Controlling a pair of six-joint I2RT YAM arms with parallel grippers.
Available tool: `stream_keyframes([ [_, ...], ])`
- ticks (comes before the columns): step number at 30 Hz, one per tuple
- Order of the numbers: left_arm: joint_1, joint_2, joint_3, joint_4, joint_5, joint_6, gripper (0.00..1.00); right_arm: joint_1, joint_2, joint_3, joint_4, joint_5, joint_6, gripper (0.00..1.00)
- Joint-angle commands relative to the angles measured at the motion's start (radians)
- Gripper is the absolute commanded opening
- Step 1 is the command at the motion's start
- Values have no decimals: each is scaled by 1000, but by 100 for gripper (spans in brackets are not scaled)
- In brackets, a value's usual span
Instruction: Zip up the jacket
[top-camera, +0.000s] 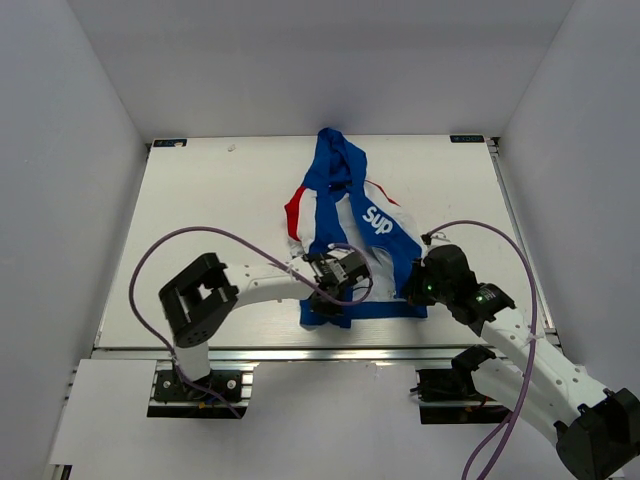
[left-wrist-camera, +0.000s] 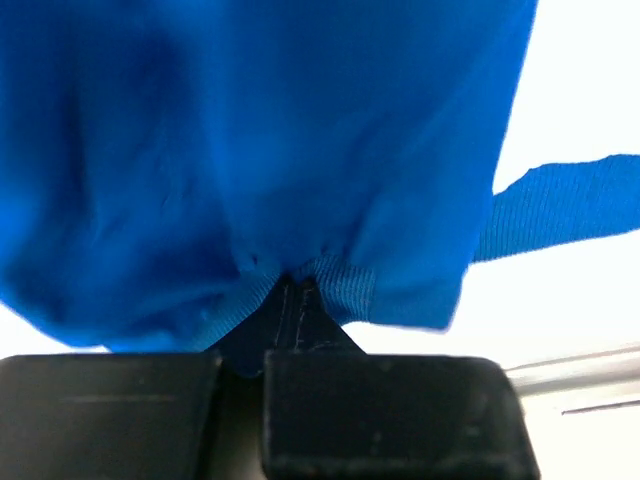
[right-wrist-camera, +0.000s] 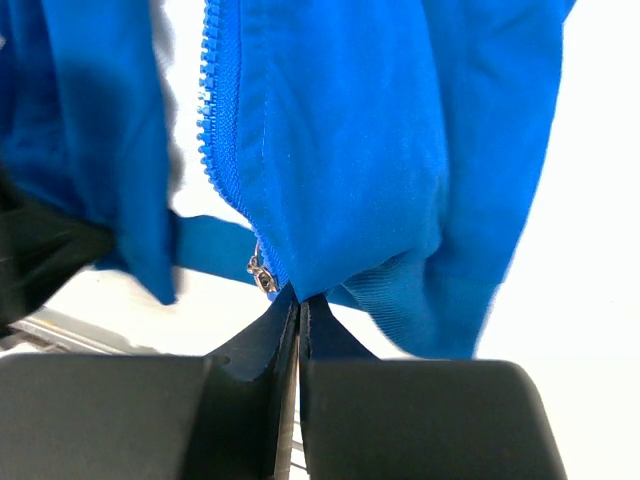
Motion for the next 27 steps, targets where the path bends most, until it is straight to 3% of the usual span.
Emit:
stream_keyframes([
  [1, 1, -196, -45, 7, -65, 30, 0, -6, -17, 0, -9, 35, 3, 0],
  [7, 1, -461, -76, 154, 6, 136, 0, -6, -12, 2, -8, 35, 1, 0],
  [13, 1, -436, 13, 242, 144, 227, 0, -7, -6, 0, 0, 31, 0, 0],
  [16, 1, -419, 56, 211, 158, 238, 0, -9, -1, 2, -2, 37, 0, 0],
  [19, 5, -457, -46, 95, -4, 143, 0, -10, 8, 8, -17, 57, 5, 0],
  [23, 68, -527, -295, -74, -28, -98, 0, -12, 25, 9, -26, 66, 9, 0],
  [24, 79, -544, -333, -102, -19, -127, 5, -12, 29, 9, -26, 66, 8, 0],
  [26, 87, -557, -378, -162, -5, -173, 65, -14, 38, 11, -26, 58, 6, 0],
  [27, 87, -564, -371, -194, -8, -180, 81, -14, 40, 13, -25, 57, 5, 0],
])
